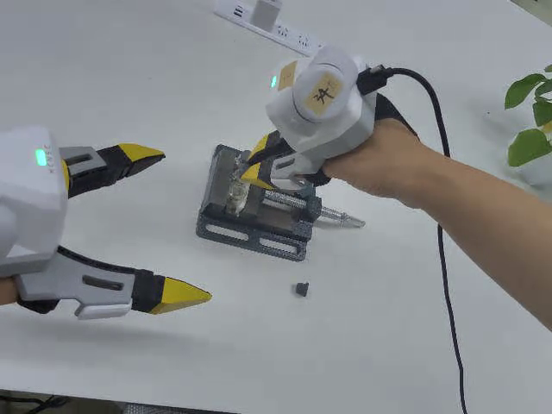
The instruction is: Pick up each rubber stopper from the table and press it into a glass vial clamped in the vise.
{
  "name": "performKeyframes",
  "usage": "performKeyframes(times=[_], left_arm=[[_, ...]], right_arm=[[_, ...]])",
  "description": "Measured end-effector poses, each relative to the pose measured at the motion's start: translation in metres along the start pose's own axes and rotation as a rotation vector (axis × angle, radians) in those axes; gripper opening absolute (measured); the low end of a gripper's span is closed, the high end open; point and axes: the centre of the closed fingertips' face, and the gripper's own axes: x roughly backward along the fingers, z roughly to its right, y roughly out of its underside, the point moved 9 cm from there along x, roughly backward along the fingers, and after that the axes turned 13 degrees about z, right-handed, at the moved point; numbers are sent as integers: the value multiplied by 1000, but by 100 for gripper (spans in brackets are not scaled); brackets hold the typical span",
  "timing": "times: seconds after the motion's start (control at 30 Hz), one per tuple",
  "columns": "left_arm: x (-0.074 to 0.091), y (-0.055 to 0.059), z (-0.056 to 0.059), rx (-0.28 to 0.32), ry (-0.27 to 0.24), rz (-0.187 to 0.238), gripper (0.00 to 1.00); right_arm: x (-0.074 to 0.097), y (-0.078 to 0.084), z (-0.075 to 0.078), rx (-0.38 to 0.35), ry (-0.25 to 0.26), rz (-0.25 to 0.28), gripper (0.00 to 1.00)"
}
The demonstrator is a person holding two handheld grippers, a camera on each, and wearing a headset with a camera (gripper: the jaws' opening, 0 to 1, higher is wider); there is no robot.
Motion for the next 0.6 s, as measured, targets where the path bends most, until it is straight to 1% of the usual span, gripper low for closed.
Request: performKeyframes(times=[0.27,0.37,0.53,0.6], left_arm=[[1,1,-1,5,-3,-1,91],[1,1,0,4,0,-3,91],[-1,1,0,5,3,-3,90],[-2,0,-1,5,5,-2,90]], right_arm=[[-1,-1,0,4,-5,-11,6],[-2,-2,-1,7,0,-18,6],[-3,-4,-4,54,14,-44,7],[-4,-2,-1,63,9,-43,7]])
